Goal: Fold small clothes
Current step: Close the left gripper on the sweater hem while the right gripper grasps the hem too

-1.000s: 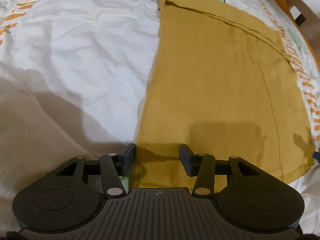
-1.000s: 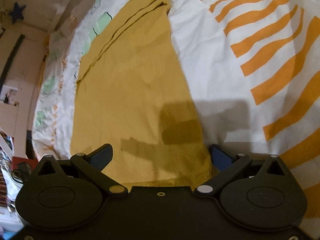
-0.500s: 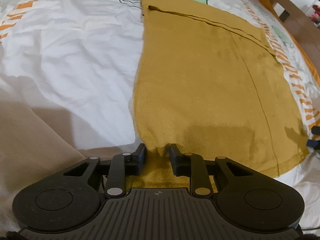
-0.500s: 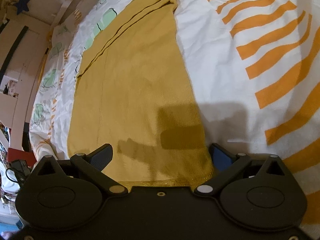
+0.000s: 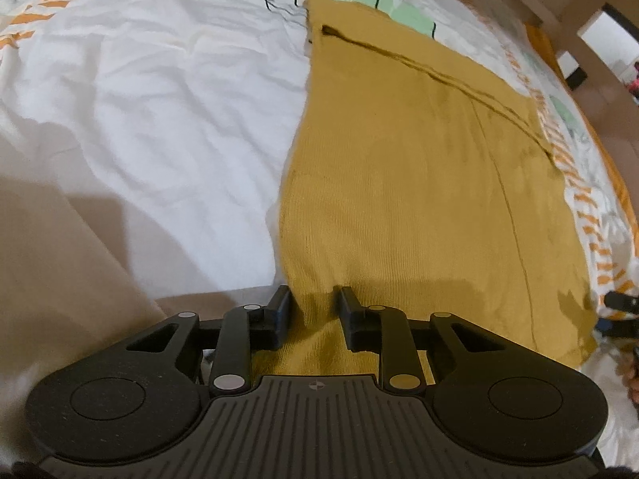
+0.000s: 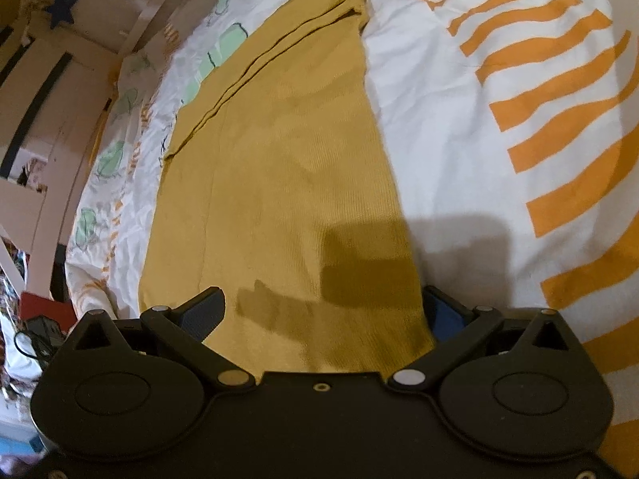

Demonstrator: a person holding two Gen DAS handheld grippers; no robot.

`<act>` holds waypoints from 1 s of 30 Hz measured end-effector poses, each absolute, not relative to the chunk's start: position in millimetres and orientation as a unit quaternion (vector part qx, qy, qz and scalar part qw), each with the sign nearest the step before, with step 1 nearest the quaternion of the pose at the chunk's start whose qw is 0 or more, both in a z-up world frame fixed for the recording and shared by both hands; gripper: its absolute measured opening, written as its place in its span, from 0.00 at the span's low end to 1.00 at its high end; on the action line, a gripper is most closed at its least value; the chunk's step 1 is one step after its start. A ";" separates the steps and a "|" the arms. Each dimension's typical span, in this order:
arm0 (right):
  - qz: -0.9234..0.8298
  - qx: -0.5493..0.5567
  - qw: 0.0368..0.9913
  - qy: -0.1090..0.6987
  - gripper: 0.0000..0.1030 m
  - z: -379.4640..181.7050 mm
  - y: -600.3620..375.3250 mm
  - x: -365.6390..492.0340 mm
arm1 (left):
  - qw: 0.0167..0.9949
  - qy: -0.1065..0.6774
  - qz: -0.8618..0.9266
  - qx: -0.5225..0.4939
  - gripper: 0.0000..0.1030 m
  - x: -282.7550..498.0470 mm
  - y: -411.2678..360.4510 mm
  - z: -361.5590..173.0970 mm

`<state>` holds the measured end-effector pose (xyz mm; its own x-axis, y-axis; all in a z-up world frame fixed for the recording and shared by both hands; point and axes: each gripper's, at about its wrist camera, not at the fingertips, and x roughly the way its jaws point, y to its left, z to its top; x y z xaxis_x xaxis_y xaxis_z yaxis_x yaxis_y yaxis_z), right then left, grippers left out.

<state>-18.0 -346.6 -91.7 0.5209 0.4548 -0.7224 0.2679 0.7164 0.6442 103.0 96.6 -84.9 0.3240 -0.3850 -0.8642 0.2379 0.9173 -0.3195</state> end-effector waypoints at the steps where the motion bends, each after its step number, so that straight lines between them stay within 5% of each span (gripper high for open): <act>1: 0.060 0.367 0.790 0.487 1.00 -91.2 -345.5 -18.1 | 0.810 0.550 -0.194 -0.063 0.24 100.8 97.2 -84.5; 6: 0.060 0.365 0.792 0.486 1.00 -90.8 -343.9 -18.4 | 0.808 0.550 -0.204 -0.052 0.23 92.6 100.9 -82.8; 9: 0.061 0.362 0.793 0.487 1.00 -90.4 -343.5 -18.5 | 0.813 0.543 -0.198 -0.061 0.09 90.7 103.4 -83.2; 12: 0.062 0.358 0.795 0.486 0.99 -88.8 -342.8 -19.6 | 0.822 0.528 -0.202 -0.073 0.06 87.0 104.2 -79.8; 15: 0.040 0.331 0.807 0.487 0.66 -83.3 -340.5 -22.3 | 0.833 0.512 -0.198 -0.073 0.05 83.6 103.4 -76.1; 17: 0.028 0.324 0.813 0.484 0.16 -81.4 -340.8 -24.7 | 0.840 0.499 -0.196 -0.077 0.05 81.4 103.0 -72.7; 30: 0.043 0.332 0.864 0.375 0.15 -44.9 -343.3 -35.7 | 0.873 0.423 -0.198 -0.139 0.05 84.2 105.2 -29.2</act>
